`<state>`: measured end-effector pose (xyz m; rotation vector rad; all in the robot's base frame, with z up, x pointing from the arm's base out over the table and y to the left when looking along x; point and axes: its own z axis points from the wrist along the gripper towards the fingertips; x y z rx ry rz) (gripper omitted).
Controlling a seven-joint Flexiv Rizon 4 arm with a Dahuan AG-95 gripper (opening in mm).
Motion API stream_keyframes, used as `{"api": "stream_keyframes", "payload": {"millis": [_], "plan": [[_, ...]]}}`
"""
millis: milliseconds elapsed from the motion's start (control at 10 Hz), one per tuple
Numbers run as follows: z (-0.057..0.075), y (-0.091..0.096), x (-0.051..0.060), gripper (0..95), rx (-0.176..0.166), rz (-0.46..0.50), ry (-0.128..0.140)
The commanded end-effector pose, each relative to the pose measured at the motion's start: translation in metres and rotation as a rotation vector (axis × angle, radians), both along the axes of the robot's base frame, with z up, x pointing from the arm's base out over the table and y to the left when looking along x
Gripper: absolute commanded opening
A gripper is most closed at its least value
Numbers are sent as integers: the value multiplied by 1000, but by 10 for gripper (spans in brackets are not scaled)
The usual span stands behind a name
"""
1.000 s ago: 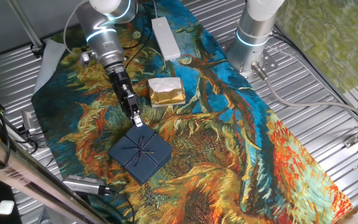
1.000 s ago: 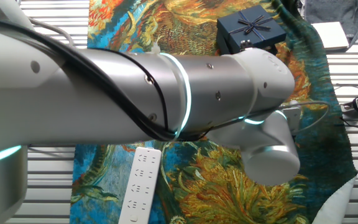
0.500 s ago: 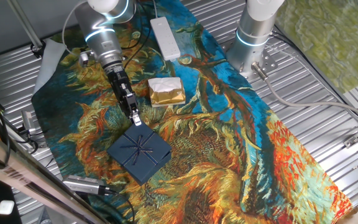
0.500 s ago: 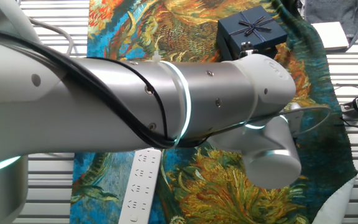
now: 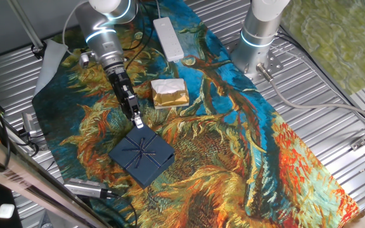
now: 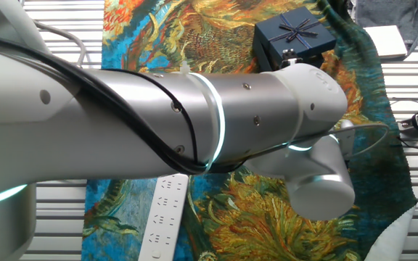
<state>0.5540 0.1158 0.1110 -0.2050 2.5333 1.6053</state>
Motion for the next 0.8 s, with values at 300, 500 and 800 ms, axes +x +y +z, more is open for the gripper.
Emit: {"api": "stream_keyframes", "payload": {"millis": [300, 500, 800], "plan": [[0, -1, 0, 0, -7, 0, 3], [0, -1, 0, 0, -9, 0, 3], [0, -1, 0, 0, -9, 2, 3]]}}
